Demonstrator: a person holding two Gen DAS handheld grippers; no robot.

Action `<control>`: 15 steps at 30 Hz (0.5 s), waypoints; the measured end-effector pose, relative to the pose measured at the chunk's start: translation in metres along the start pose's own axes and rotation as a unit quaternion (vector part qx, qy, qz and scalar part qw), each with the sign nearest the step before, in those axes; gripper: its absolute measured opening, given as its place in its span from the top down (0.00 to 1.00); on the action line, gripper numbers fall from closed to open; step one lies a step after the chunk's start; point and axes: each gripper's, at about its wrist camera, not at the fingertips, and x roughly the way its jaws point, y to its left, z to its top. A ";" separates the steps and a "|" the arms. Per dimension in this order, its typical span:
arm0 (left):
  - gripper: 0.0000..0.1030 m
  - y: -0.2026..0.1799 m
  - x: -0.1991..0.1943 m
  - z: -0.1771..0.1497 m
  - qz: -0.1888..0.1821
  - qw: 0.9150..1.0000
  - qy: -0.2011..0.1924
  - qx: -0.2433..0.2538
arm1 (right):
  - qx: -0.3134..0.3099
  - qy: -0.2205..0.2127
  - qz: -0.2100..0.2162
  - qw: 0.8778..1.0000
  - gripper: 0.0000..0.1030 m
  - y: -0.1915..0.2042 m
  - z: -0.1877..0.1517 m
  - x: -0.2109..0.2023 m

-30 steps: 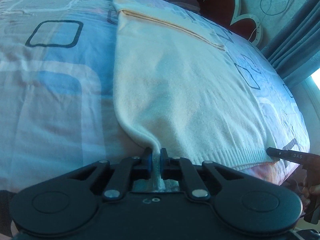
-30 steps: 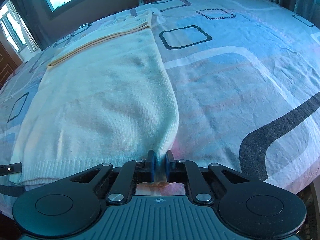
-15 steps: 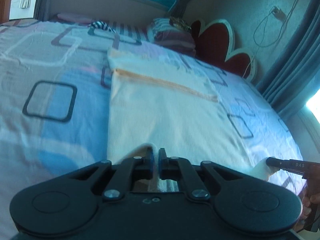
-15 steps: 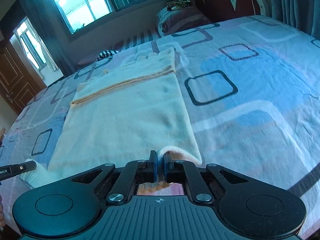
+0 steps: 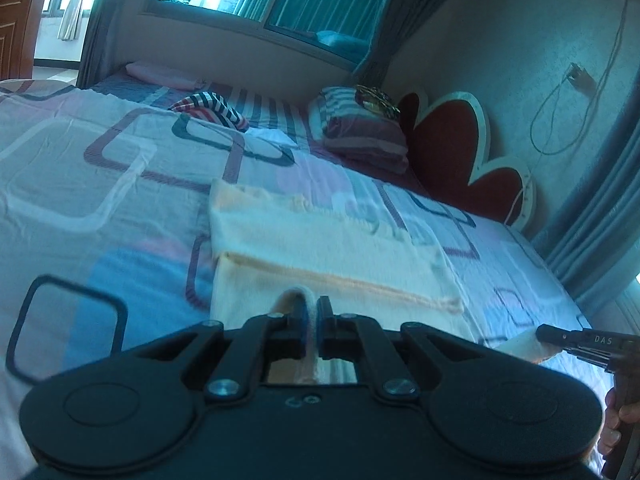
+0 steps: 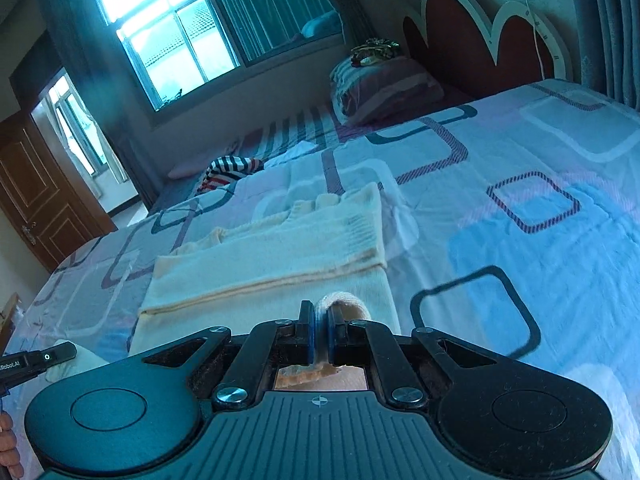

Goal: Fold small clothes

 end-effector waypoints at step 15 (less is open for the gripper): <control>0.97 0.027 0.106 0.067 0.036 0.997 -0.006 -0.068 | 0.052 0.005 0.003 0.999 0.95 -0.029 0.079 0.124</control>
